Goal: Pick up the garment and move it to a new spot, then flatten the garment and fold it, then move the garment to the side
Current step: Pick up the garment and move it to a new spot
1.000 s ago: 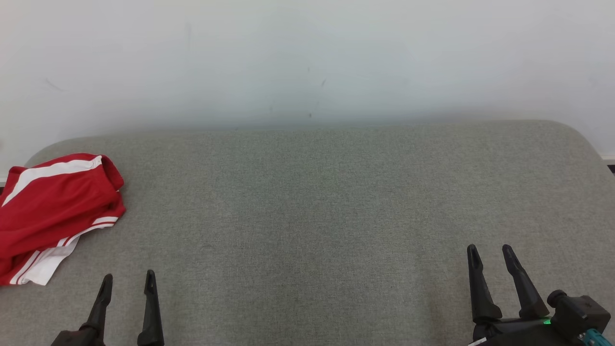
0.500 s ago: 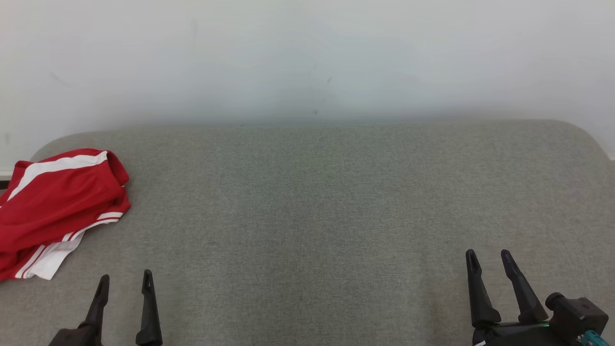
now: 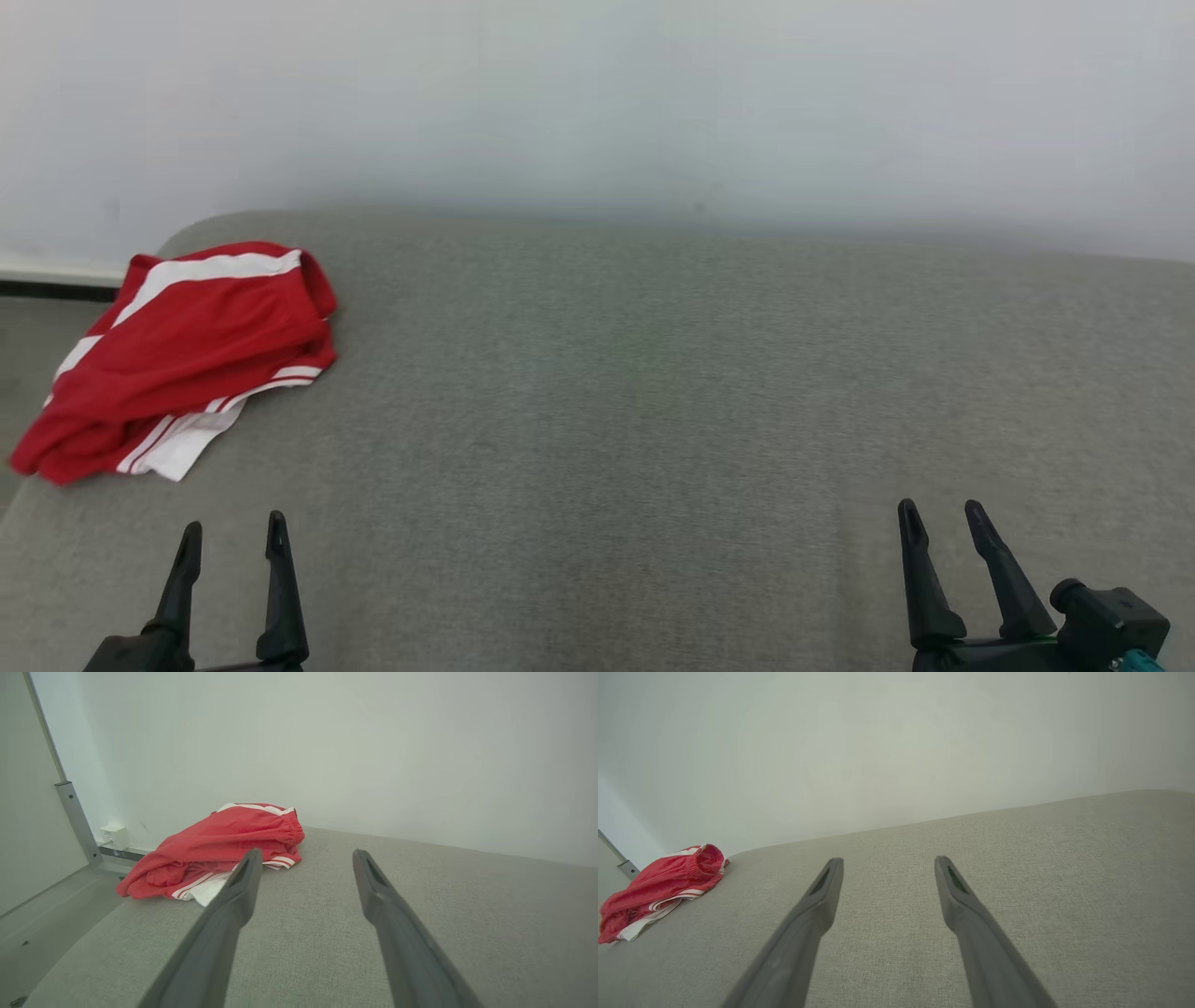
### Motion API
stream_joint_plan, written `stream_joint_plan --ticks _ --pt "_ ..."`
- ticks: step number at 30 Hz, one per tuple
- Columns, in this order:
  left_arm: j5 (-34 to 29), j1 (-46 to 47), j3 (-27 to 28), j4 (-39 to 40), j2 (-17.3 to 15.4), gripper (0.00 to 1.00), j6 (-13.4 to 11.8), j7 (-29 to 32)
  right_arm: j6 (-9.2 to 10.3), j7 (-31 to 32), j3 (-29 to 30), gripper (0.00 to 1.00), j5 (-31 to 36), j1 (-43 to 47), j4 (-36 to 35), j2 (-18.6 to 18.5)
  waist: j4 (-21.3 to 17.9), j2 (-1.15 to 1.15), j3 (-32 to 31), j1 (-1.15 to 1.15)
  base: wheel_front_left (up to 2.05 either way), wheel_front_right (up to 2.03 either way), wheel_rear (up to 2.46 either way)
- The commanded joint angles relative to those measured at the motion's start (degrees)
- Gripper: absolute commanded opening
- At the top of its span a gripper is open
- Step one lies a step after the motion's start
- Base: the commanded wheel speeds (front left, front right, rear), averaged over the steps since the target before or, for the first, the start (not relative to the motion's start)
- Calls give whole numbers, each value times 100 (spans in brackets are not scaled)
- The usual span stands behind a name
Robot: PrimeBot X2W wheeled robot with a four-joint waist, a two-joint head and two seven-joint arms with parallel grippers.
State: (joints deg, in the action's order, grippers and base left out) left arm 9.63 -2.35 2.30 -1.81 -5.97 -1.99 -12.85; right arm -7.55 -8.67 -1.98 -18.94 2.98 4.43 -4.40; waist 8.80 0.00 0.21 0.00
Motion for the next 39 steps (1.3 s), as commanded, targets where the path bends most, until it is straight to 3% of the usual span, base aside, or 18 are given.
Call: stream_joint_plan --ticks 1,12,25,39 --pt "27 75 7 -35 -11 100 2 -50 12 -41 0 100 -45 13 20 3 361 0 95 0 0 0 0" --pt "91 70 41 -268 5 100 -45 -187 12 -82 -114 100 -60 -22 124 -42 1233 0 161 0 0 0 0" --pt "139 65 60 -454 44 100 -86 -228 12 2 -180 100 45 -13 78 -103 1987 0 191 0 0 0 0" --pt "187 53 243 -386 39 100 -139 -236 12 18 -258 100 35 -119 94 -147 2019 0 261 0 0 0 0"
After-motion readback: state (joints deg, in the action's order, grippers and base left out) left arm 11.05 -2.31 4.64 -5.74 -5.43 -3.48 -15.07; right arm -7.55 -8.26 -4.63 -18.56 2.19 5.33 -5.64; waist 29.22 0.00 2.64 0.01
